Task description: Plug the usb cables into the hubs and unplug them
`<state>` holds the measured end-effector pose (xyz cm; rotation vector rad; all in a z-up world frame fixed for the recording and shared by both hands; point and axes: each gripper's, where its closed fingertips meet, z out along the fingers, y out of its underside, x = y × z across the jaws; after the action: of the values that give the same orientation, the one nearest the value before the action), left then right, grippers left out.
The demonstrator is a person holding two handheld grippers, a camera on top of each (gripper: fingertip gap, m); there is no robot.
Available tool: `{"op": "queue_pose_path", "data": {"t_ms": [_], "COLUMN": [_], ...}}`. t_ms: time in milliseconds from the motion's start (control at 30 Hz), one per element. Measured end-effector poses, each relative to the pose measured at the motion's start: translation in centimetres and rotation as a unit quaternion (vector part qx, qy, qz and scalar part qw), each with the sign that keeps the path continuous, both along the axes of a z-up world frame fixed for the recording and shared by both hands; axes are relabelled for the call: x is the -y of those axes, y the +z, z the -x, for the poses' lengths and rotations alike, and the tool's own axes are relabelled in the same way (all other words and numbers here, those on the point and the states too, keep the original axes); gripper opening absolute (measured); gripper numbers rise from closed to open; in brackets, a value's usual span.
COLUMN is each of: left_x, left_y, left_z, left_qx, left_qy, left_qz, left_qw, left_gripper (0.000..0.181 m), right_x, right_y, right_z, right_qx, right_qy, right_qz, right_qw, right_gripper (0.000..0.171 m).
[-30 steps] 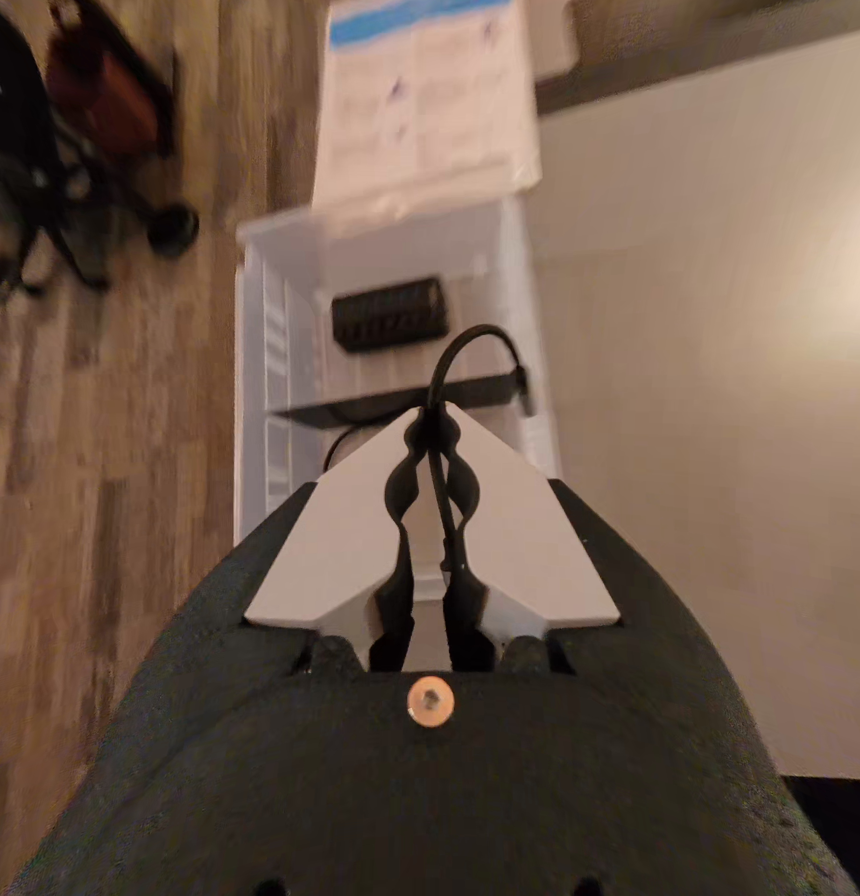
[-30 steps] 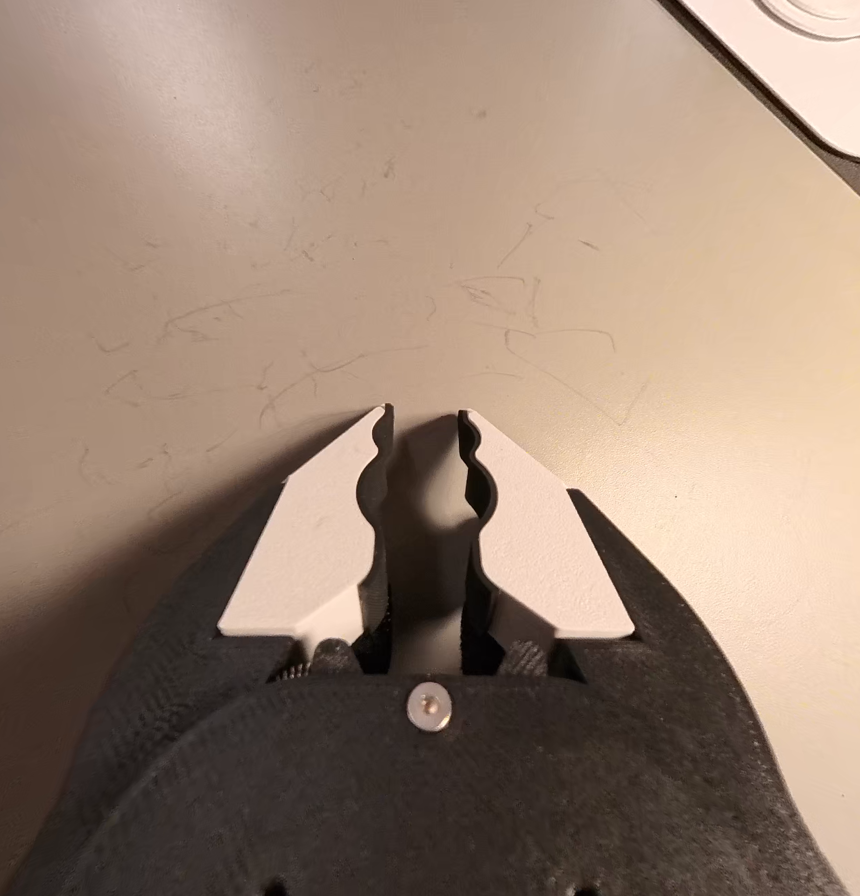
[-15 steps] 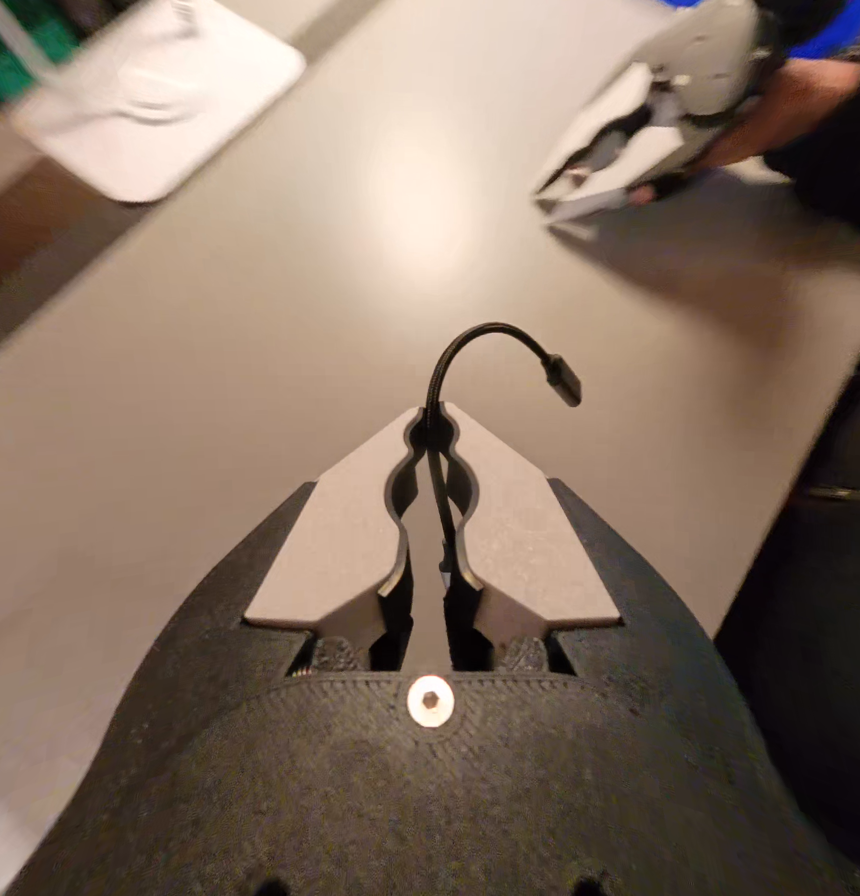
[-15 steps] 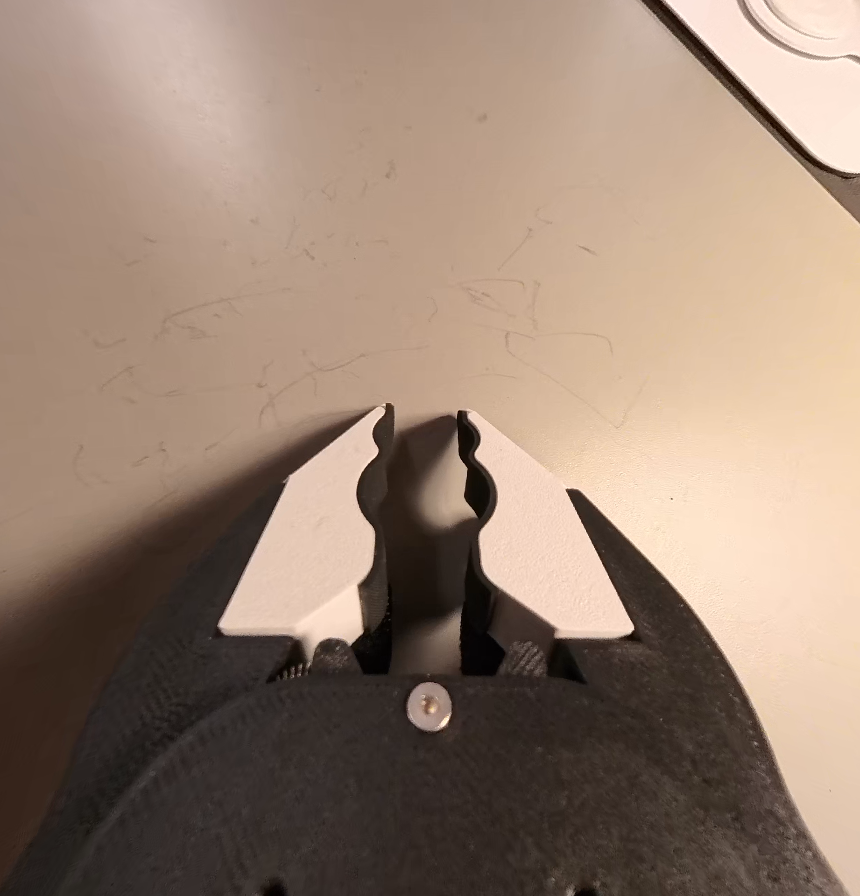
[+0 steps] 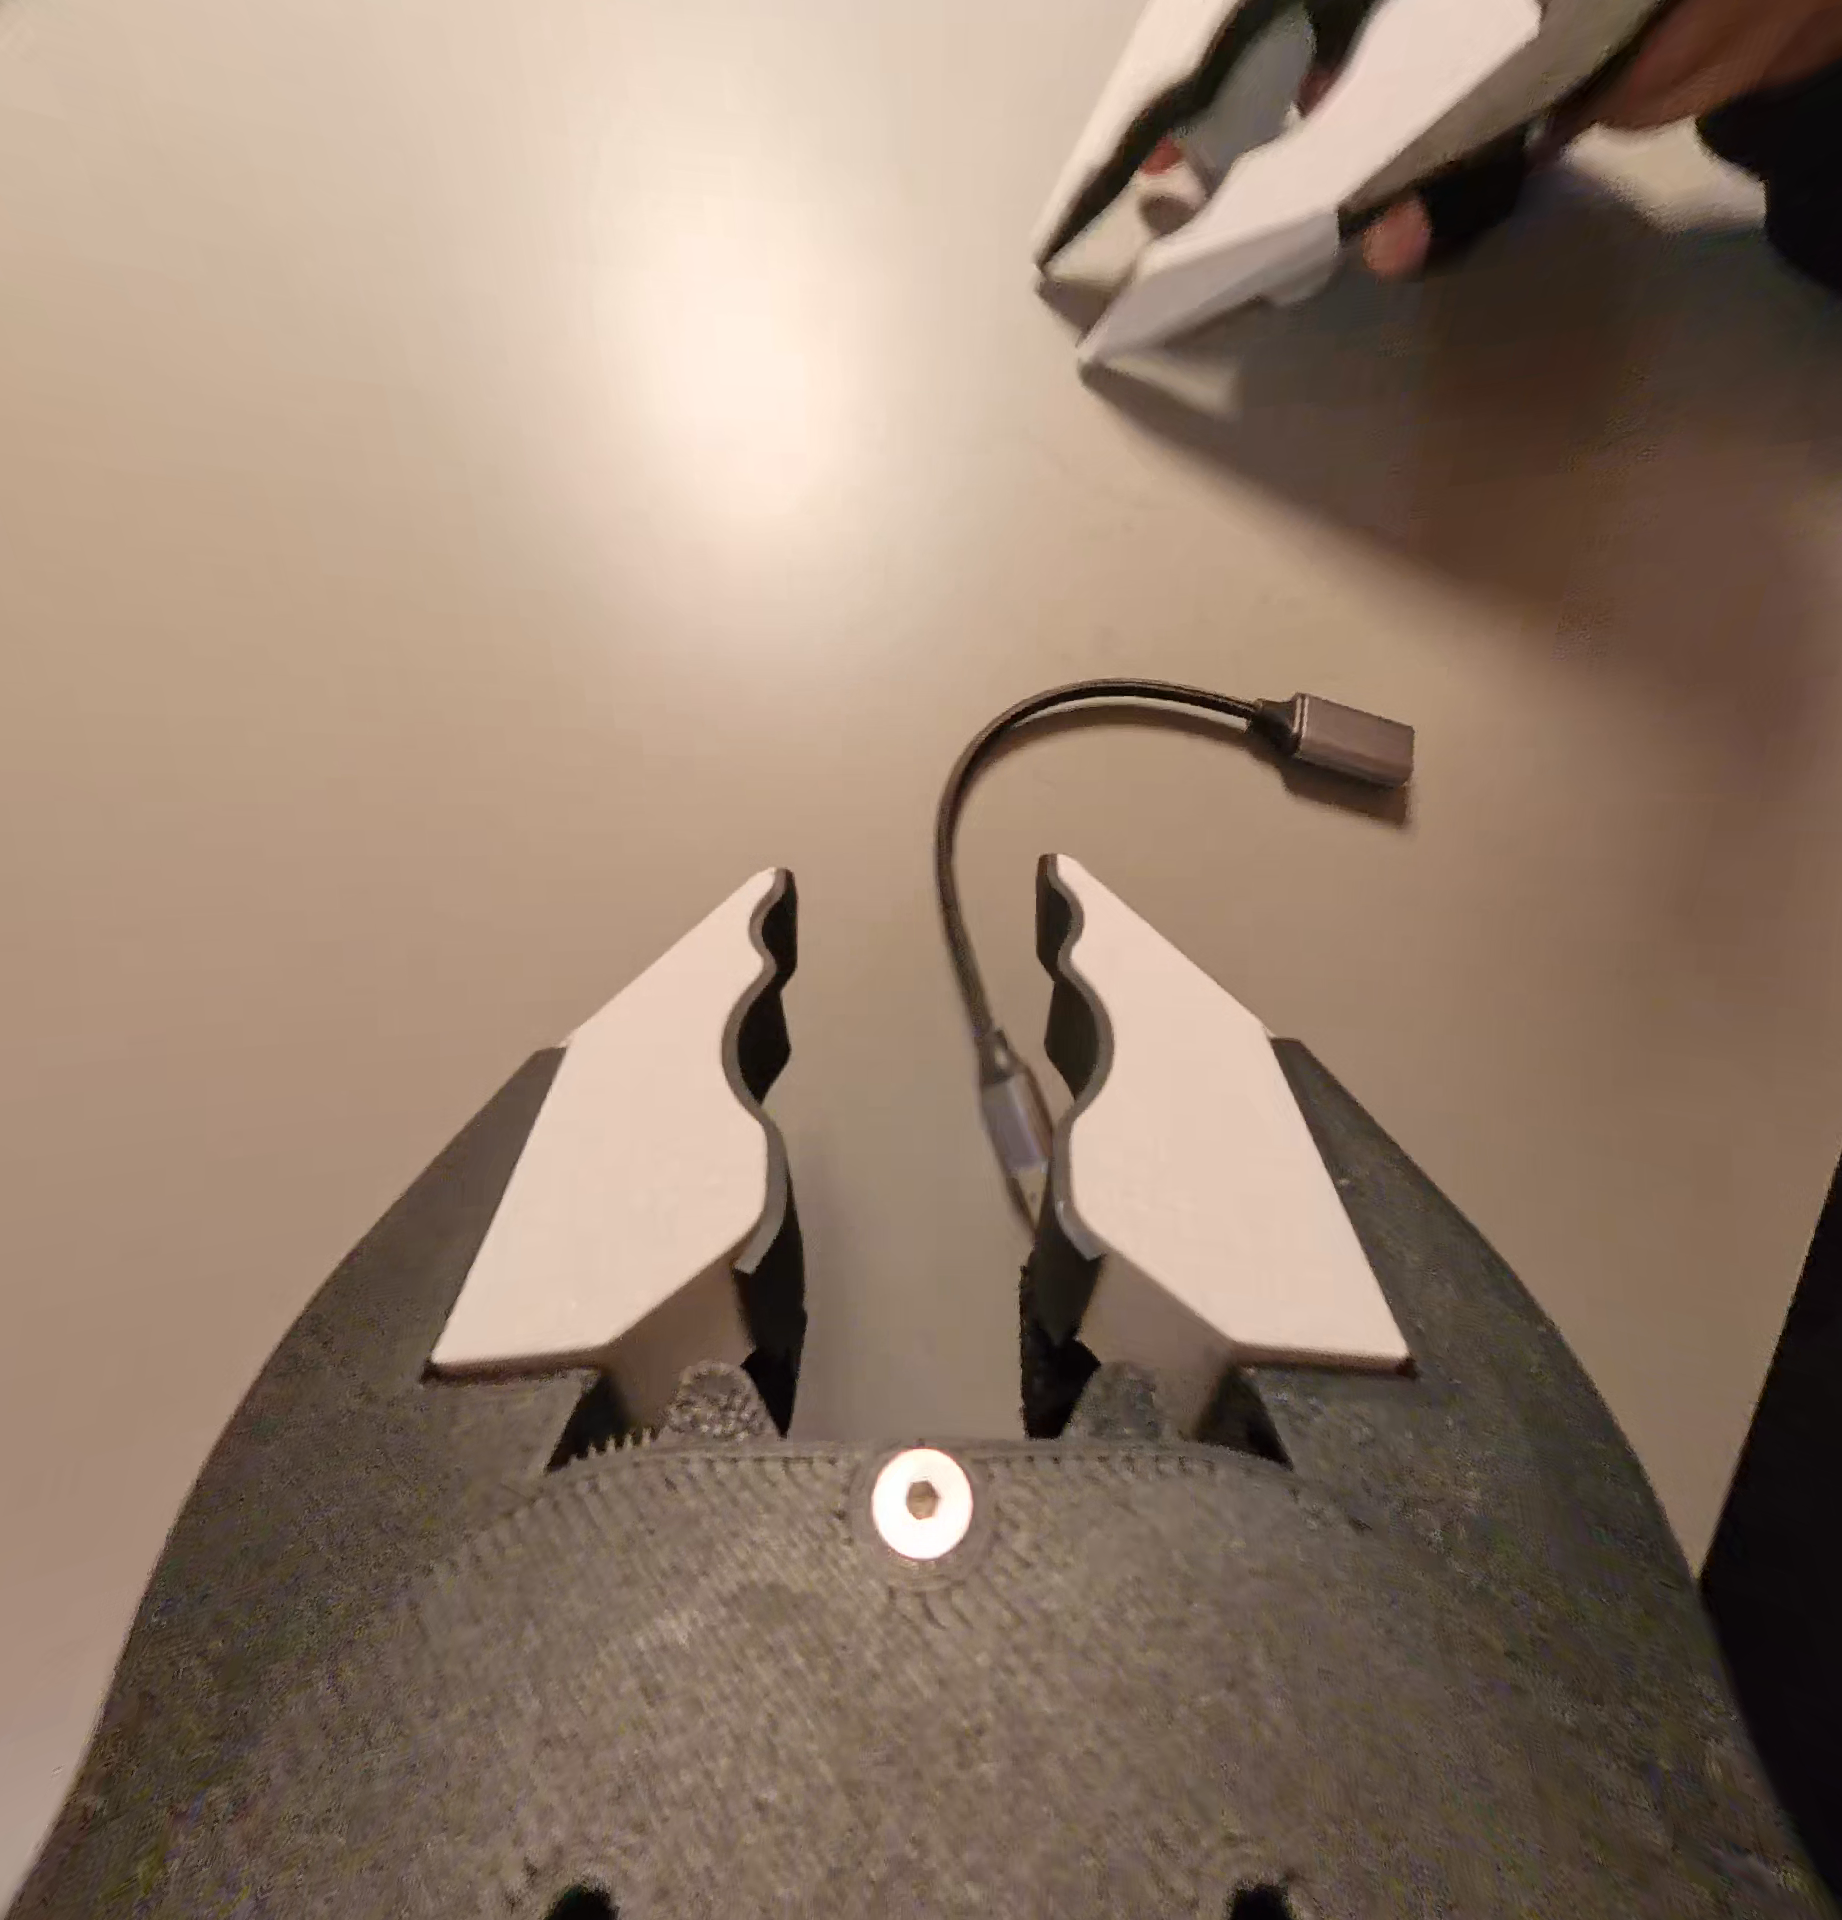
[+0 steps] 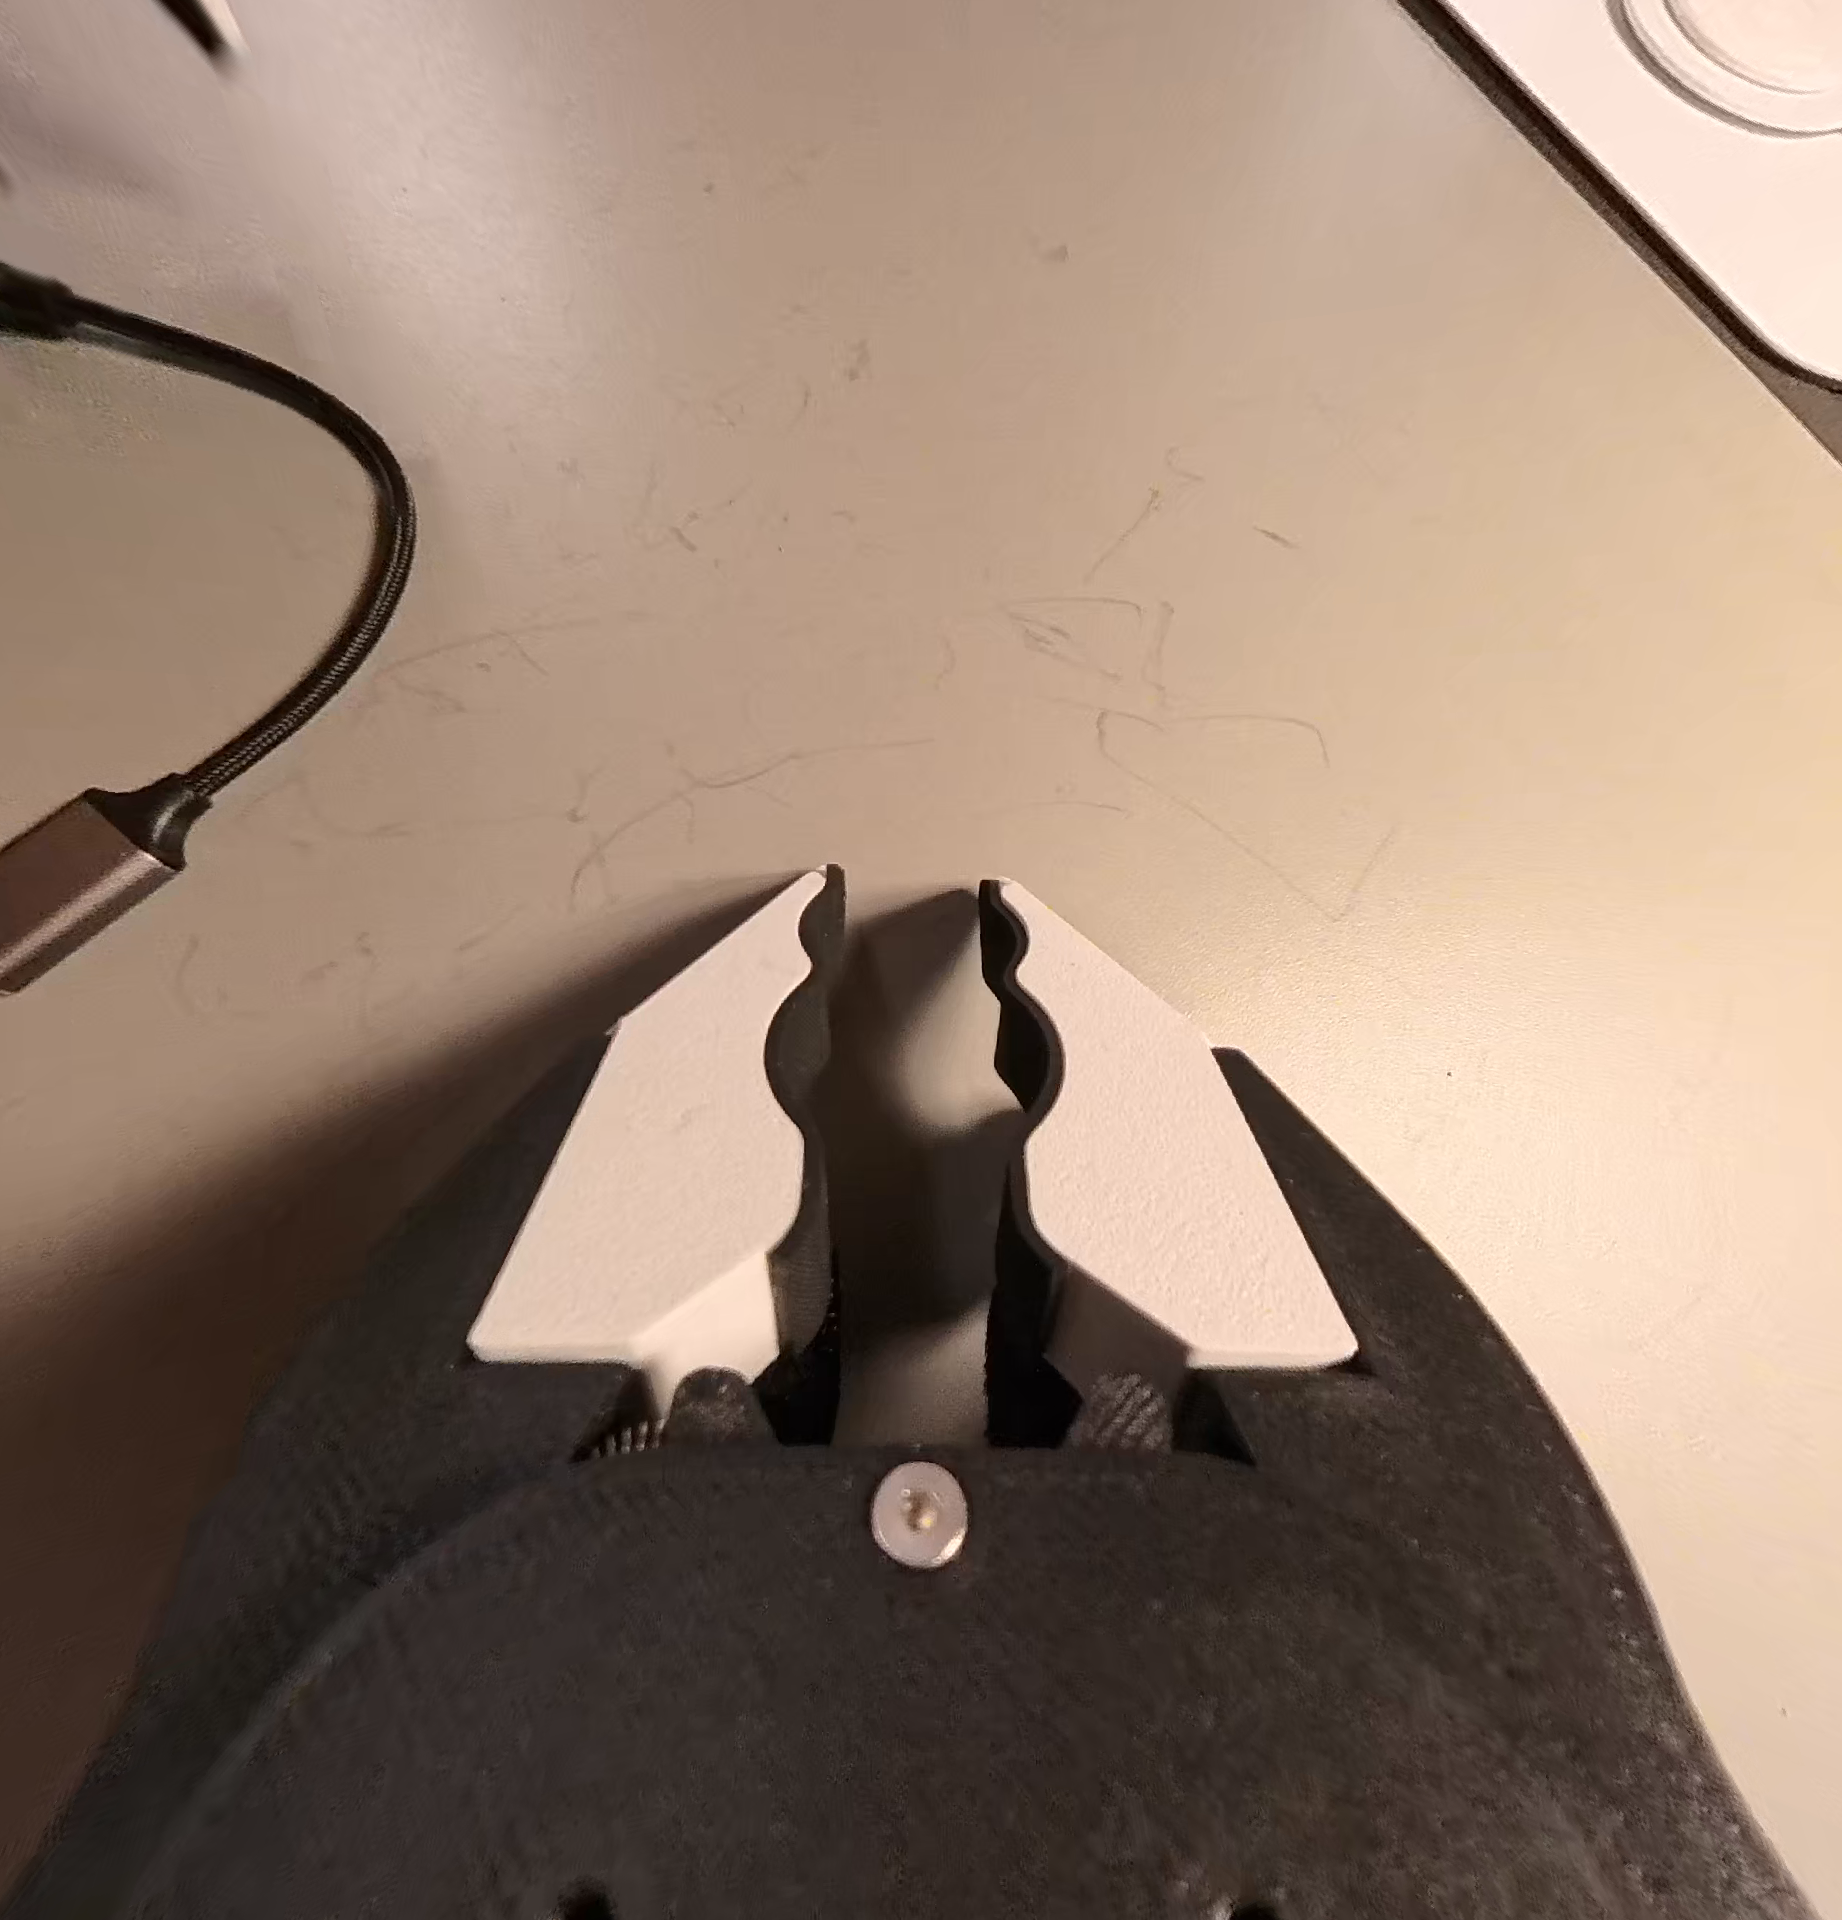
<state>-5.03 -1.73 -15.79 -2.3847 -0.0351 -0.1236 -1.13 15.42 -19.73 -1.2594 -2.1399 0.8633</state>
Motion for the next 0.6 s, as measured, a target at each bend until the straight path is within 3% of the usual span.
{"op": "queue_pose_path", "data": {"t_ms": [33, 100, 200, 367, 500, 600], "left_x": [1.1, 4.5, 12.6, 31.8, 43.2, 46.9], "left_y": [1.3, 4.2, 8.5, 12.5, 9.8, 5.4], "left_z": [0.9, 3.6, 9.6, 19.8, 23.7, 24.5], "left_qx": [-0.010, -0.042, -0.101, -0.179, -0.087, 0.006], "left_qy": [0.023, 0.089, 0.223, 0.455, 0.554, 0.579], "left_qz": [-0.012, -0.024, -0.011, 0.120, 0.187, 0.205], "left_qw": [1.000, 0.995, 0.969, 0.864, 0.807, 0.789], "left_gripper": [0.051, 0.051, 0.052, 0.057, 0.058, 0.058], "right_x": [0.0, 0.0, 0.1, 0.1, 0.1, 0.1], "right_y": [0.0, 0.0, 0.0, 0.0, 0.0, 0.0], "right_z": [0.0, 0.0, 0.0, 0.0, 0.0, 0.0], "right_qx": [0.000, -0.002, -0.002, -0.001, -0.002, -0.003], "right_qy": [0.000, 0.001, 0.002, 0.003, 0.003, 0.003], "right_qz": [0.000, -0.003, -0.004, -0.003, -0.005, -0.007], "right_qw": [1.000, 1.000, 1.000, 1.000, 1.000, 1.000], "right_gripper": [0.026, 0.026, 0.025, 0.025, 0.025, 0.025]}}
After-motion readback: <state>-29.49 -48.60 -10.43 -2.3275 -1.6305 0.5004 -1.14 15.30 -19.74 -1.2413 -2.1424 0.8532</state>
